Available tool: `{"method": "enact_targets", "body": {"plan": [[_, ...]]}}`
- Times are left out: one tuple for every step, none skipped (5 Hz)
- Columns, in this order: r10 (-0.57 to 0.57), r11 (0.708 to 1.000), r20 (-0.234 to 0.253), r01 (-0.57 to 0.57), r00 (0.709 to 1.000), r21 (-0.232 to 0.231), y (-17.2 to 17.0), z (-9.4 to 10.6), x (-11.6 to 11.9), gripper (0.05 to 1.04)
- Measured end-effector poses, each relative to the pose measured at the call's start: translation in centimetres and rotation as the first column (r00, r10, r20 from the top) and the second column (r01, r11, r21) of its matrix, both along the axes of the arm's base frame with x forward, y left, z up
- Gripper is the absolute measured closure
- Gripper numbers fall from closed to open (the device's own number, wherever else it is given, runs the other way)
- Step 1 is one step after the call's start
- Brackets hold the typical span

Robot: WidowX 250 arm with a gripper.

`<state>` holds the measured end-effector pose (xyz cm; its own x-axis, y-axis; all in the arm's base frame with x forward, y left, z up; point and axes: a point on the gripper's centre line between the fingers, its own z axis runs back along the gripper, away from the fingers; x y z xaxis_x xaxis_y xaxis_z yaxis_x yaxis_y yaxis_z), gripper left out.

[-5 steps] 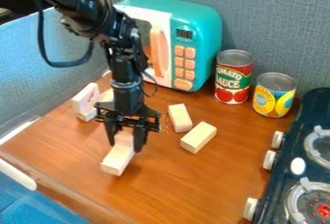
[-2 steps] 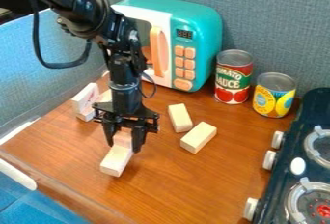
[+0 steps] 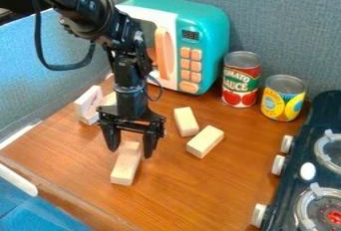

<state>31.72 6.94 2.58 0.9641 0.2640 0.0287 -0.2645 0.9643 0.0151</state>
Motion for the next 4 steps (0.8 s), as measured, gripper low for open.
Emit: {"method": "enact_targets", "body": {"plan": [[-0.035,0.999,-0.014,0.035,0.999,0.001,-1.1,0.0,0.0,0.085],[-0.063,0.997,-0.002,0.063,0.998,0.051,-3.0,2.8,-0.1,0.085],[-0.097,0.990,0.025,0.094,0.995,0.104,-5.0,5.9,-0.5,0.084],[-0.130,0.985,-0.015,0.131,0.991,0.113,-5.9,6.6,-1.4,0.084]]}}
